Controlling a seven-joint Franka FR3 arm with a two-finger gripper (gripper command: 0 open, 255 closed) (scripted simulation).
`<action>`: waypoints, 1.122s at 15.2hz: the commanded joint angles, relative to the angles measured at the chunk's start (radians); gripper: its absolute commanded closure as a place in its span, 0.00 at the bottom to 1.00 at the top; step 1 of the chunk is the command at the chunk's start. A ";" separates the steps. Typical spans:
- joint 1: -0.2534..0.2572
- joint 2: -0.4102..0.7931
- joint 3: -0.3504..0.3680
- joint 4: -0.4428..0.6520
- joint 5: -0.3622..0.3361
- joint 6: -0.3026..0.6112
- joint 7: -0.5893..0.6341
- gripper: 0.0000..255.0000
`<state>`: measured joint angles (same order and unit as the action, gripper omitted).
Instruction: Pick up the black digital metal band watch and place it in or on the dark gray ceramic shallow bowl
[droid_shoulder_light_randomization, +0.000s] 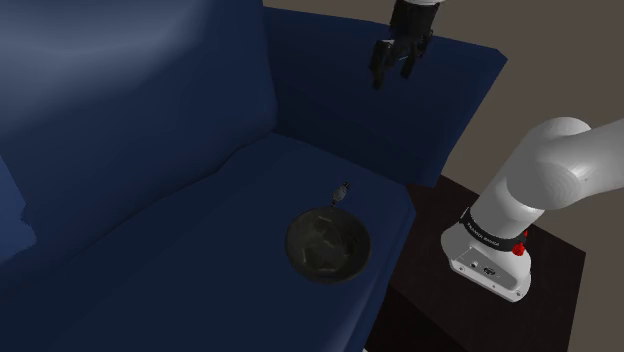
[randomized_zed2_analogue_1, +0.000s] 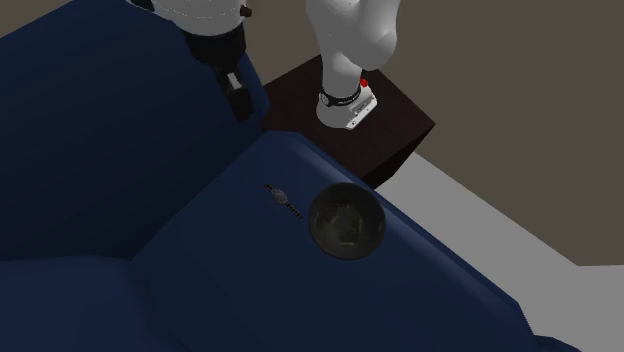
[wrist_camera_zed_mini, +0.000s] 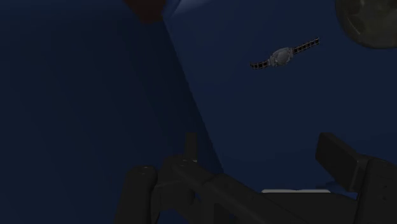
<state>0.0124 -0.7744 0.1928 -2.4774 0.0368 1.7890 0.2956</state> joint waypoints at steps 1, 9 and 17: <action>-0.002 0.011 0.051 -0.053 0.011 0.057 0.073 0.00; -0.025 0.144 0.264 -0.170 0.040 0.260 0.370 0.00; -0.141 0.435 0.516 -0.173 -0.052 0.471 0.742 0.00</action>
<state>-0.1067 -0.3871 0.6727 -2.6625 0.0090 2.2377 0.9768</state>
